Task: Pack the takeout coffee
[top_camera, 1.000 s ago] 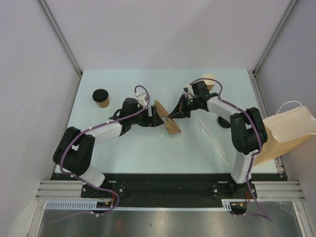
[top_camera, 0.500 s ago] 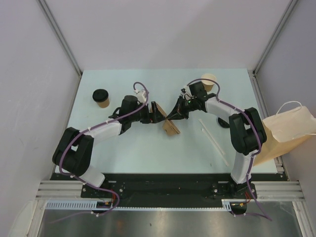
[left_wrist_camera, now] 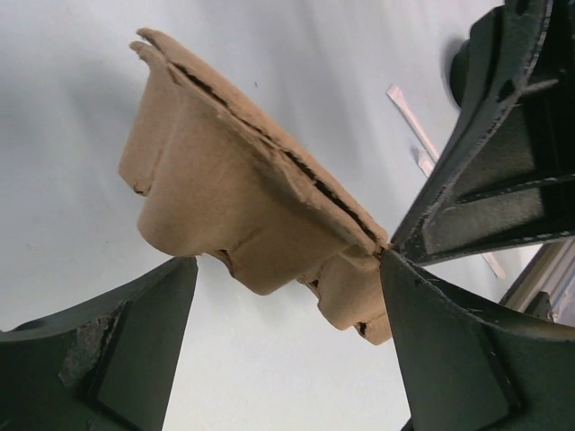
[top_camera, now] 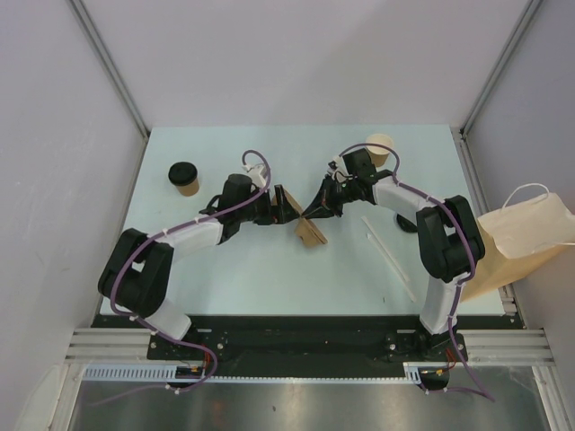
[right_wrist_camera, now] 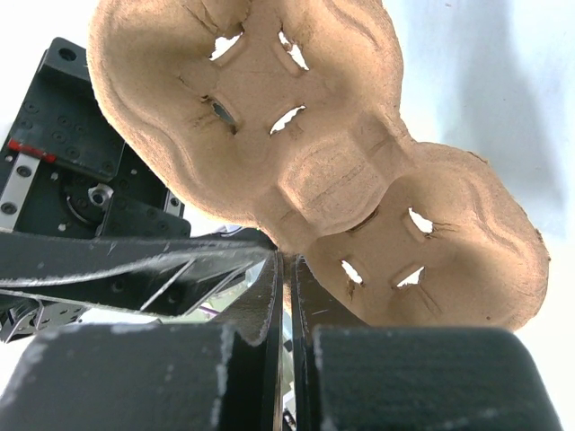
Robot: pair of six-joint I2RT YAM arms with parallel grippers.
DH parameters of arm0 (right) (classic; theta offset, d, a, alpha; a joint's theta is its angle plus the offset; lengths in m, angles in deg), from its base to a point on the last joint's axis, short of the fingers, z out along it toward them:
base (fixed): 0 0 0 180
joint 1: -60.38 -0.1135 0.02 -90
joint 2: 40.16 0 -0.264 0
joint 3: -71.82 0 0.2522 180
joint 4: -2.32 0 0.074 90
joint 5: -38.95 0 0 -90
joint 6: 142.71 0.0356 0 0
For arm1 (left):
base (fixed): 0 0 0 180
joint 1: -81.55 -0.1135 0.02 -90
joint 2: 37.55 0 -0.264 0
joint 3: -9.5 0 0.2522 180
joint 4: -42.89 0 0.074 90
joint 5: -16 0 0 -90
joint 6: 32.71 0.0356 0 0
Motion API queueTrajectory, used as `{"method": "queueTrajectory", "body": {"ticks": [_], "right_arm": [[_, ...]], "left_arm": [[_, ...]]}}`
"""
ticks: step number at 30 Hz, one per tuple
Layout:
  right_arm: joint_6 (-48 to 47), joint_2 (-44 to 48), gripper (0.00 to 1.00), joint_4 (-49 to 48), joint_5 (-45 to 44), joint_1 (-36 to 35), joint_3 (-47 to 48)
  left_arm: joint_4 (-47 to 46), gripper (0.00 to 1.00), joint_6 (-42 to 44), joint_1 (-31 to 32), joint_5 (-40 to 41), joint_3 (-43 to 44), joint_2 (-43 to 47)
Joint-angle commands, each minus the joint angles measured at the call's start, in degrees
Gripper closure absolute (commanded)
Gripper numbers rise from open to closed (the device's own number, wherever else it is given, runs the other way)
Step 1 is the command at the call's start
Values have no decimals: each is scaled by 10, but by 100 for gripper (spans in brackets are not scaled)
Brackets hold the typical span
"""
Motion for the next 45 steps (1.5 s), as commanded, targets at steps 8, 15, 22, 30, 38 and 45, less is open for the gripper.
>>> {"method": "queueTrajectory", "body": {"ticks": [8,15,22,30,38,45], "right_arm": [[10,28,100,-13,27,-8,5],[12,32,100,-20,32,-1,5],[16,39,100,-29,44,20,6],[7,41,100,-20,23,26,6],[1,35,100,-7,8,25,6],[7,30,100,-18,16,10,6]], "left_arm": [[6,12,10,-1,22,20,-6],[48,15,24,-2,66,27,-6],[64,17,42,-3,92,13,-12],[15,16,35,-8,15,1,-6],[-15,15,-10,-7,-37,-6,58],[12,15,-9,-2,-4,22,39]]}}
